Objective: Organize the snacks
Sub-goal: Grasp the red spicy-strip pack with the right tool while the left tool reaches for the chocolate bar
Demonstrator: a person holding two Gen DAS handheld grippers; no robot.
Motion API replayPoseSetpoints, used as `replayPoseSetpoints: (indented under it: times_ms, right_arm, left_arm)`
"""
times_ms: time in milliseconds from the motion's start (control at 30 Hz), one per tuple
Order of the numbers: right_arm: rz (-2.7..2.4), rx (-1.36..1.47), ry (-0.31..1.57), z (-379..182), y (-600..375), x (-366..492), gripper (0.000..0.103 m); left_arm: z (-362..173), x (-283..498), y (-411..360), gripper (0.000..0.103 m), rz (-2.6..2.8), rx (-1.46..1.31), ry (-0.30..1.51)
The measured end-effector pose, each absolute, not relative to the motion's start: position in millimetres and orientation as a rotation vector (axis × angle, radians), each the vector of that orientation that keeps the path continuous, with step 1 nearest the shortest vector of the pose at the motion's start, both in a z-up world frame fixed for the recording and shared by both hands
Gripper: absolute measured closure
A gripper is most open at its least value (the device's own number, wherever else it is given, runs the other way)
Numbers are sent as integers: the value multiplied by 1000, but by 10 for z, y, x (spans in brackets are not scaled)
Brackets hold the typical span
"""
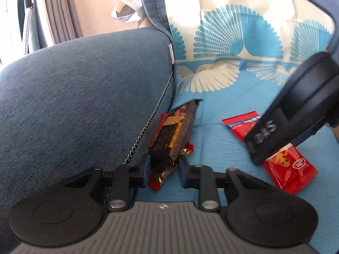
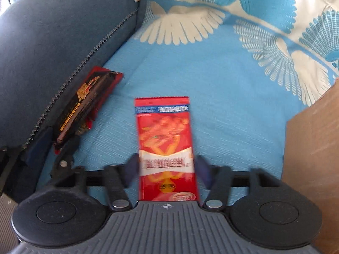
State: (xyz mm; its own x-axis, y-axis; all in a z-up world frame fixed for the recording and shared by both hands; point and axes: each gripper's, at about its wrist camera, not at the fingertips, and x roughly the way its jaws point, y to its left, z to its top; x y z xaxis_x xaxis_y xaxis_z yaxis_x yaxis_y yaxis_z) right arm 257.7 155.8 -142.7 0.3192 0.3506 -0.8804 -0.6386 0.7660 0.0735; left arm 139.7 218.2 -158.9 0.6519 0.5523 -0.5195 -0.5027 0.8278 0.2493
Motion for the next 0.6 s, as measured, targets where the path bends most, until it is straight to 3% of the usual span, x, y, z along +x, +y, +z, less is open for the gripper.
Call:
replayPoseSetpoints:
  times_ms: [233,600]
  right_arm:
    - [620,-282,1031,-1139,1222,2295,56]
    - [708,-288,899,-708,300,1050,55]
  left_arm:
    - [-1481,1207,2152,85,550,52,591]
    - [-1134,720,2103,93,395,-141,589]
